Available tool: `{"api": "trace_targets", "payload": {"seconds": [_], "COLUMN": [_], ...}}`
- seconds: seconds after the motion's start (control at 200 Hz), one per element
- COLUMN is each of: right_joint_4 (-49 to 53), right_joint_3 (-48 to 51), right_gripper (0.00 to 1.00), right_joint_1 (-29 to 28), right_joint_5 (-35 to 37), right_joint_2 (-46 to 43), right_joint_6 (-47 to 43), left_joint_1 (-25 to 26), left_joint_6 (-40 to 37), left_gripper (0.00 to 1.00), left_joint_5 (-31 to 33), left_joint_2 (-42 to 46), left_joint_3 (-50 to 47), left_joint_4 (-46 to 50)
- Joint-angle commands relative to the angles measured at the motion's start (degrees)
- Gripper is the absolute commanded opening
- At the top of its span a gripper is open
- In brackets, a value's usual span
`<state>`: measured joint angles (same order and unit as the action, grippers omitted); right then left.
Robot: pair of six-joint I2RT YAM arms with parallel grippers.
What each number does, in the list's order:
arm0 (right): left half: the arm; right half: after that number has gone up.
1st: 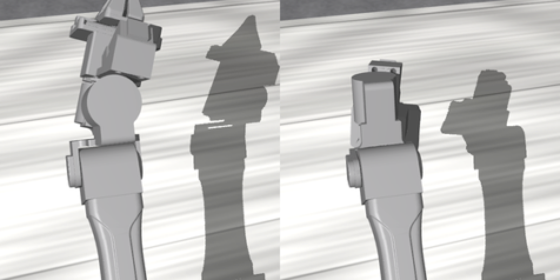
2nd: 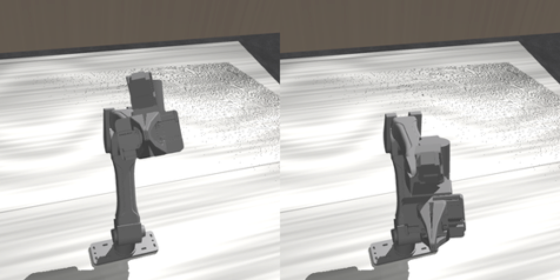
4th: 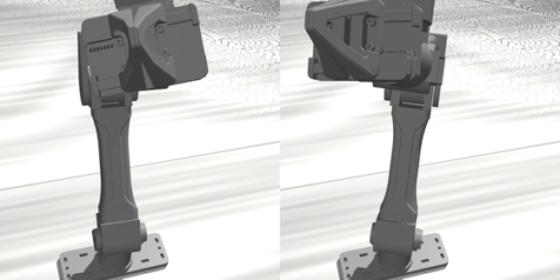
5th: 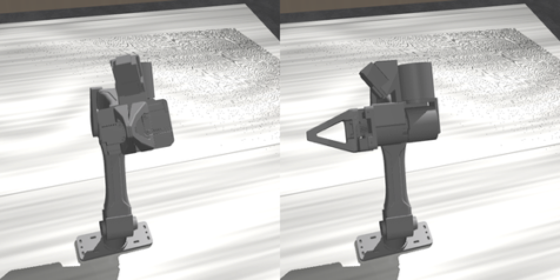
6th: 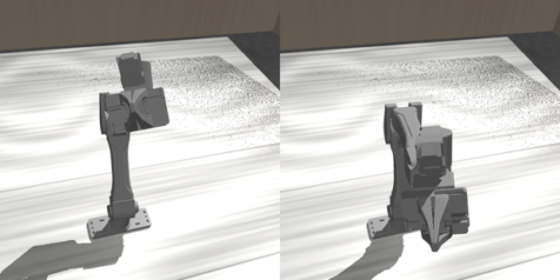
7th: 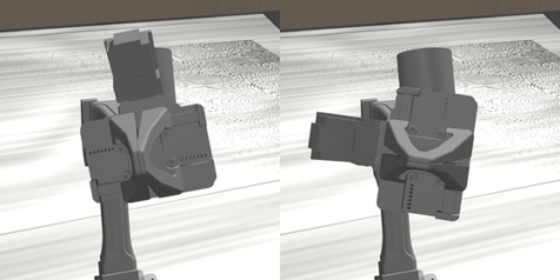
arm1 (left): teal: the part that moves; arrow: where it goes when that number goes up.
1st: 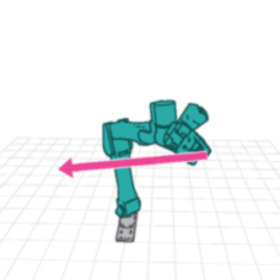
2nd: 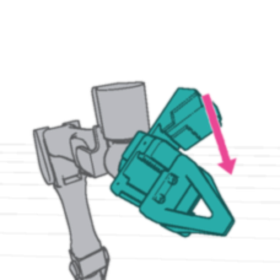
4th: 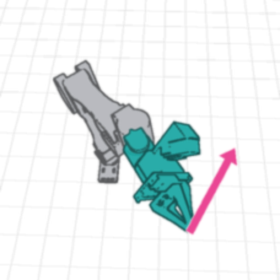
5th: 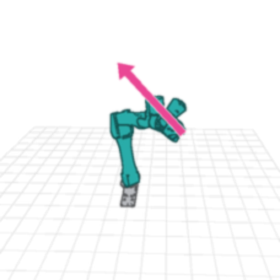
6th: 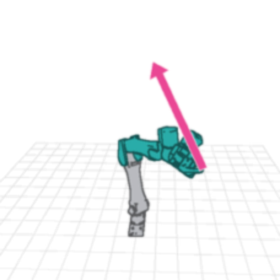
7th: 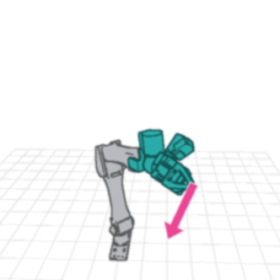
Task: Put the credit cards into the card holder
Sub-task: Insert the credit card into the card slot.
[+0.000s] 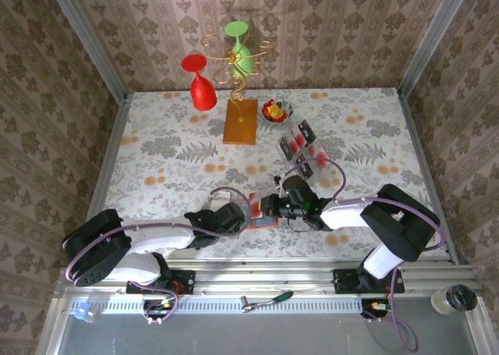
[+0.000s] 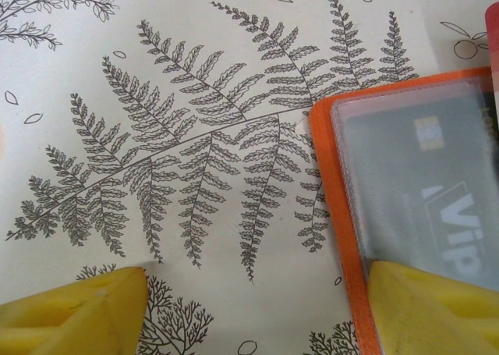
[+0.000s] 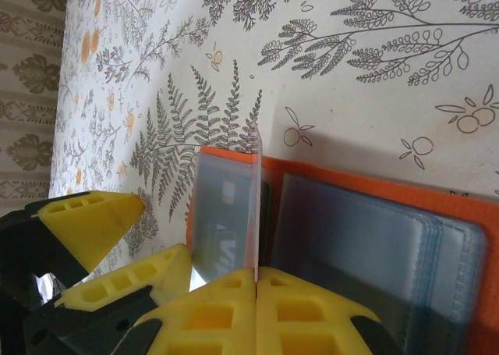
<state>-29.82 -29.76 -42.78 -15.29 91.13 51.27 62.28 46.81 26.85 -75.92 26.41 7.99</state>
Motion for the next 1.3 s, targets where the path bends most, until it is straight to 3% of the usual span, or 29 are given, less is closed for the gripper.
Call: {"api": "trace_targets", "payload": {"seconds": [0.0,1.295], "right_joint_4": [1.3,11.5], "right_joint_3": [1.5,0.4], "right_gripper": [0.00,0.00], "right_joint_1": [-0.6,-2.0], "right_joint_5": [0.1,1.8], "right_joint_2": [0.3,0.8], "right_joint_6": [0.2,0.3], "left_joint_1": [0.6,0.6], "left_joint_6": [0.9,0.9], "left_gripper": [0.76,0.76], "left_joint_5": [0.8,0.8], "left_joint_2": [-0.5,-0.9], "left_joint_3": [0.9,1.0], "left_joint_4": [1.8,1.3]}}
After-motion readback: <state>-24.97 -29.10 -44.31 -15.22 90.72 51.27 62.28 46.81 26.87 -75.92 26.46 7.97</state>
